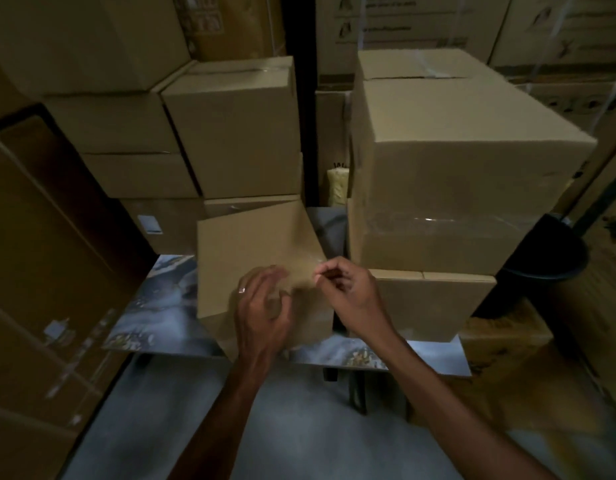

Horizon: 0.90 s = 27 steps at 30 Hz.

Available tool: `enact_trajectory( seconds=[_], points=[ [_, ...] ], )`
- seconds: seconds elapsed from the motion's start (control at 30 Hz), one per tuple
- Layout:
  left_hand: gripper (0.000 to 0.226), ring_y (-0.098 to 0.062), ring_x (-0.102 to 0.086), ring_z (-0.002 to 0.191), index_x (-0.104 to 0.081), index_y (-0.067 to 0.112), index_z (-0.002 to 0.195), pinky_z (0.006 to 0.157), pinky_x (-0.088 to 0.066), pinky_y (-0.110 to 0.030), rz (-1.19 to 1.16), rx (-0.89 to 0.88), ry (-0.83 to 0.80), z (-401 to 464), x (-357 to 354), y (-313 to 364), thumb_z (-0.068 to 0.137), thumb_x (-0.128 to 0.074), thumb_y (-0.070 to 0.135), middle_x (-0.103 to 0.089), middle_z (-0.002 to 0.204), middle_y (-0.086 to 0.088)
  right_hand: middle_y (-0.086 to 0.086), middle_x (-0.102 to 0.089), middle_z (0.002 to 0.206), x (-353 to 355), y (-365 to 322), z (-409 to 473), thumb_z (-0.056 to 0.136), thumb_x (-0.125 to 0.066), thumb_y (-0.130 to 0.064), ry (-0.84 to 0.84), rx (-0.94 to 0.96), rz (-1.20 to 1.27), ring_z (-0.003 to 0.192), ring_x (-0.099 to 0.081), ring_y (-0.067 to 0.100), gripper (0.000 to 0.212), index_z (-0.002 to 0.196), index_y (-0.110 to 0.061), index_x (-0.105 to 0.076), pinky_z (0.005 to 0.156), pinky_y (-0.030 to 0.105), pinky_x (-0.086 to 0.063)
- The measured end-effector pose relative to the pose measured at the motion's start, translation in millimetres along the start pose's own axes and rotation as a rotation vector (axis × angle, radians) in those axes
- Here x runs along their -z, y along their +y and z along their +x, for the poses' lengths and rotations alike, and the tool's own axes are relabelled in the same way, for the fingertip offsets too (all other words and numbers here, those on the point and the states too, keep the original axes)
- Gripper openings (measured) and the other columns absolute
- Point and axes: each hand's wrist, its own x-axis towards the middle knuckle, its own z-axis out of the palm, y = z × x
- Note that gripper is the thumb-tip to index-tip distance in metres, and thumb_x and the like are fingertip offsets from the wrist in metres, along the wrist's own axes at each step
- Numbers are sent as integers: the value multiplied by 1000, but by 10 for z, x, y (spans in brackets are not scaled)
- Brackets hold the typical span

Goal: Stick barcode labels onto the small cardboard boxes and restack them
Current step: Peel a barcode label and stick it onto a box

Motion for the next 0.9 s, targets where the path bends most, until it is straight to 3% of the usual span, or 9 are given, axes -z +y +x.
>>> enact_trajectory(
  seconds=[0.1, 0.27, 0.4, 0.53, 0.63, 0.9],
  points=[
    [44, -27, -59, 118, -69, 12, 123, 101, -49, -43, 73, 59, -5, 231, 197, -227, 84, -53, 23, -68, 126, -6, -7, -73, 99, -323, 1, 296, 89, -70, -12, -62, 55, -212, 95, -67, 6, 10, 95, -20, -72, 87, 29, -57],
    [53, -32, -42, 140, -58, 20, 139, 111, -38, -47, 275, 257, -150, 520, 383, -570, 88, -56, 34, -48, 151, -10, 0, -61, 116, -676, 157, 702, 92, -66, -27, -83, 159, -612, 114, -55, 20, 17, 107, -22, -70, 100, 42, -47],
    [57, -31, -24, 151, -45, 26, 149, 117, -29, -51, 368, 376, -315, 559, 387, -776, 95, -59, 36, -28, 164, -8, 10, -50, 141, -796, 273, 811, 96, -60, -43, -67, 76, -759, 138, -39, 32, 39, 129, -22, -59, 112, 53, -36],
    [61, -34, -14, 153, -41, 26, 152, 119, -29, -51, 408, 380, -359, 556, 345, -774, 95, -57, 39, -16, 167, -9, 19, -30, 159, -836, 335, 829, 100, -52, -49, -89, -22, -881, 150, -19, 40, 55, 145, -18, -46, 119, 54, -22],
    [65, -38, -5, 154, -34, 26, 156, 120, -26, -53, 462, 402, -400, 588, 333, -751, 96, -54, 44, -6, 169, -13, 22, -25, 161, -851, 266, 879, 101, -48, -51, -100, -43, -926, 150, -18, 43, 51, 142, -20, -48, 118, 53, -23],
    [75, -48, -2, 153, -17, 25, 161, 120, -20, -57, 500, 495, -502, 785, 247, -765, 98, -46, 54, 5, 169, -17, 19, -44, 151, -876, 83, 1010, 100, -45, -60, -138, -173, -884, 147, -23, 43, 61, 148, -23, -38, 113, 54, -33]
  ],
)
